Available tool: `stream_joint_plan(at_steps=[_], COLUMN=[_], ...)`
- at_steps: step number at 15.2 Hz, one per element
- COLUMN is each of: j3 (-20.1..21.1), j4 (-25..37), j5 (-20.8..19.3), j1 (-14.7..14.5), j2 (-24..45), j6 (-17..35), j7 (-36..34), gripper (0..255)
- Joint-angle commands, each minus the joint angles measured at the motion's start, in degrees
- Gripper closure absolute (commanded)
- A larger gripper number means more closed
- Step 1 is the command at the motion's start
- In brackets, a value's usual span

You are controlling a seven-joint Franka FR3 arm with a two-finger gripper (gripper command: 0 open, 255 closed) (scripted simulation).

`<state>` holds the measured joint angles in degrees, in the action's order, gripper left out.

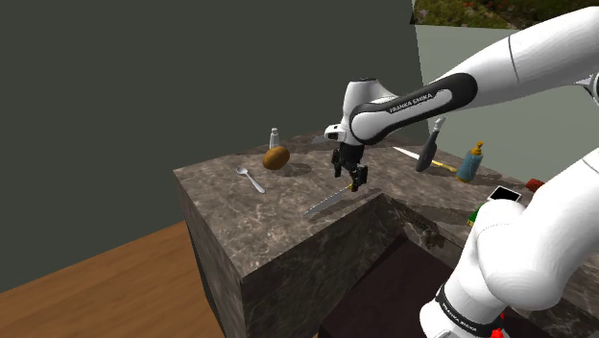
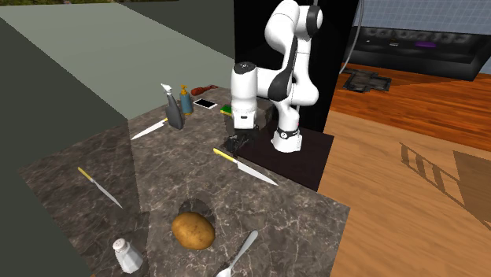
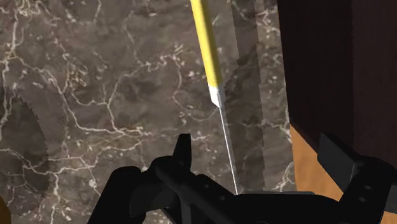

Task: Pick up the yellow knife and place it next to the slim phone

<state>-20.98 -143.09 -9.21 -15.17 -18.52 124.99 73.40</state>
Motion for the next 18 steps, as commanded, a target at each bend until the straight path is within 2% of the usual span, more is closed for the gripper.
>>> stream_joint_plan(at_steps=[1,9,17,18], j3=[-1.96,-3.04,-3.03,-3.03], j4=[0.70,-1.54,-1.54,-1.54], j5=[0.77,2.42,2.42,2.42], j1=[-1.98,-2.57,-2.56,-2.56], j2=[4.66,9.97,9.96,9.96], j6=[4.13,11.49,11.47,11.47], j7=[9.14,11.94,11.94,11.94], gripper=[0,0,0,255])
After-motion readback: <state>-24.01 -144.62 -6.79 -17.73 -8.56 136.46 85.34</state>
